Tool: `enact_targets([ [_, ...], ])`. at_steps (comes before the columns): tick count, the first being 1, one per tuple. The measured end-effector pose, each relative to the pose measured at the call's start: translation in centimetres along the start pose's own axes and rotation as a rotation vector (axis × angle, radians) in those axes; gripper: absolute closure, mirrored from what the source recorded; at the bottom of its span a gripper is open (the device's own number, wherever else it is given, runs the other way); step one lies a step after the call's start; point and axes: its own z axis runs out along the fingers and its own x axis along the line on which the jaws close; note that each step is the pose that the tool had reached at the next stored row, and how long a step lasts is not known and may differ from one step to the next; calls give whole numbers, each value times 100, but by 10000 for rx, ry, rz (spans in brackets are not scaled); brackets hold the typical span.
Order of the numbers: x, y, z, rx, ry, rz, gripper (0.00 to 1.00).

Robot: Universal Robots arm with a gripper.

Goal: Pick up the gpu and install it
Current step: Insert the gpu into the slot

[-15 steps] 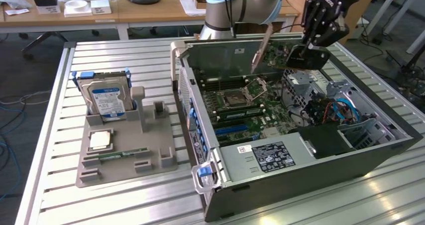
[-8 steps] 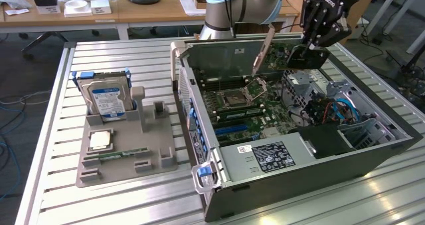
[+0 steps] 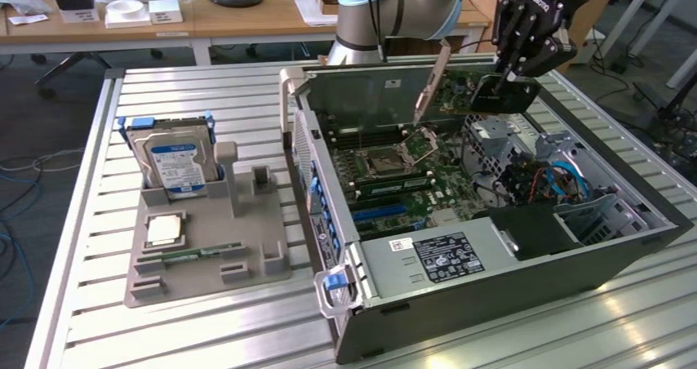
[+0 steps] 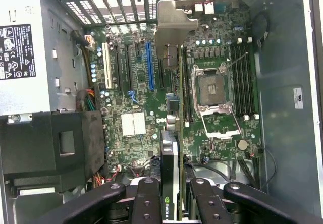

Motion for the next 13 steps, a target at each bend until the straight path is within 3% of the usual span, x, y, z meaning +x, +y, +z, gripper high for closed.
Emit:
enact_targets([
  [5, 0, 0, 2, 0, 3, -61, 73],
  [7, -1, 2, 7, 45, 3, -149, 73],
  [9, 0, 3, 15, 179, -4, -223, 73],
  [13, 1, 7, 30, 539, -35, -338, 73],
])
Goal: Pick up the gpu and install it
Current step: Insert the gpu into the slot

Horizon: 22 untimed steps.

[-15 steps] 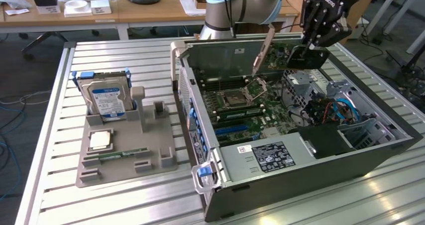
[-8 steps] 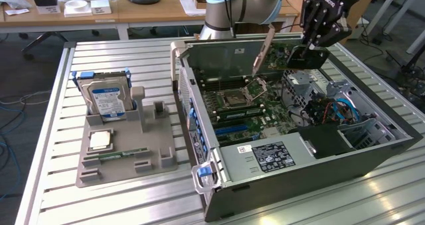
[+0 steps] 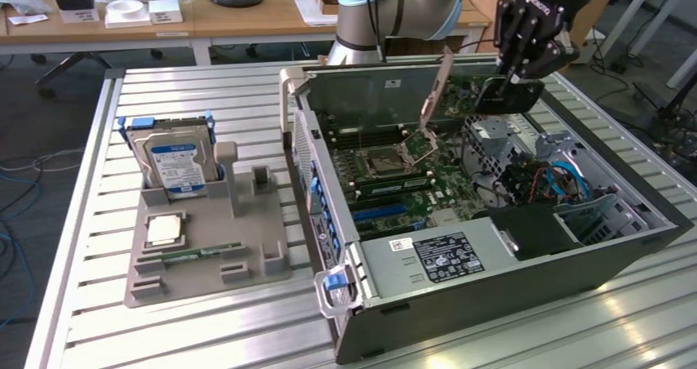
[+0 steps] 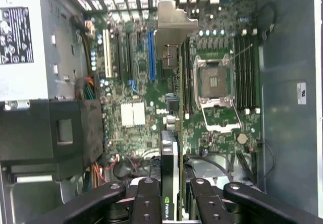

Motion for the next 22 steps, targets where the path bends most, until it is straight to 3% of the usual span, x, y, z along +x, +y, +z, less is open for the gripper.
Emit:
enact_targets([
  [5, 1, 8, 19, 446, -34, -135, 73],
  [6, 1, 9, 20, 489, -35, -154, 73],
  [11, 1, 12, 21, 493, -37, -155, 73],
  [22, 14, 171, 30, 491, -37, -155, 73],
])
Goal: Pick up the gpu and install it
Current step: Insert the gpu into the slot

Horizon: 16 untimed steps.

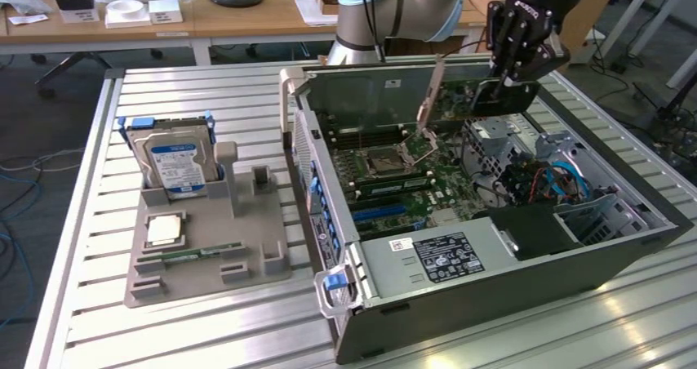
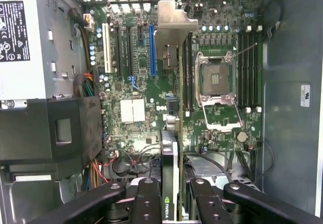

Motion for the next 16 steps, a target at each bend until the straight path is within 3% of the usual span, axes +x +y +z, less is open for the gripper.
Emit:
enact_targets([
  [6, -1, 1, 6, 1, -3, -1, 73],
  [16, 3, 10, 99, 5, 2, -1, 73],
])
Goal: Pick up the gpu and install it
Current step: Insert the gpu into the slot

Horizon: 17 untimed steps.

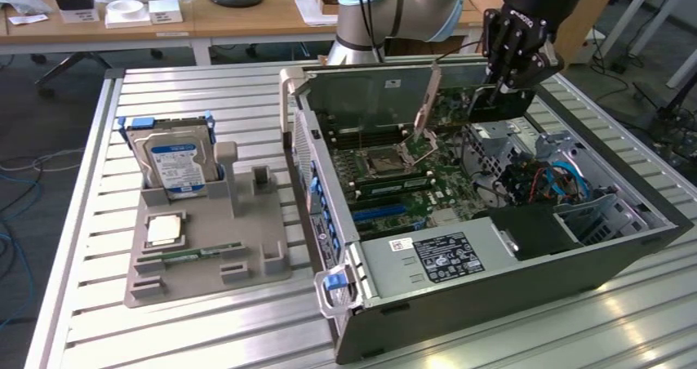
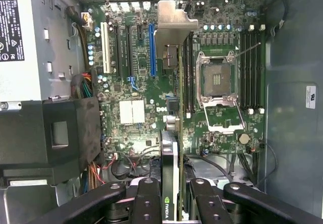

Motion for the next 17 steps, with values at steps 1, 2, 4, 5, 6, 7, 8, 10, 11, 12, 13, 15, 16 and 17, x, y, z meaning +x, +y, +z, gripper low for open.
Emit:
enact_targets([
  [1, 0, 2, 0, 0, -1, 1, 73],
  [2, 1, 7, 1, 1, -1, 4, 73],
  [4, 2, 23, 2, 1, -3, 0, 73],
  [5, 3, 35, 3, 1, -4, 1, 73],
  [6, 3, 47, 3, 1, -3, 1, 73],
  [7, 4, 60, 4, 1, -3, 0, 73],
  [8, 5, 74, 5, 1, -2, 1, 73],
  [10, 7, 98, 6, 1, -1, 1, 73],
  [11, 7, 107, 5, 0, -1, 2, 73],
  [12, 8, 111, 6, 1, -2, 1, 73],
  [13, 7, 111, 6, 1, -2, 1, 73],
  [15, 8, 111, 6, 1, -2, 0, 73],
  [16, 7, 111, 6, 0, -1, 0, 73],
  [17, 7, 111, 7, 1, -3, 0, 73],
])
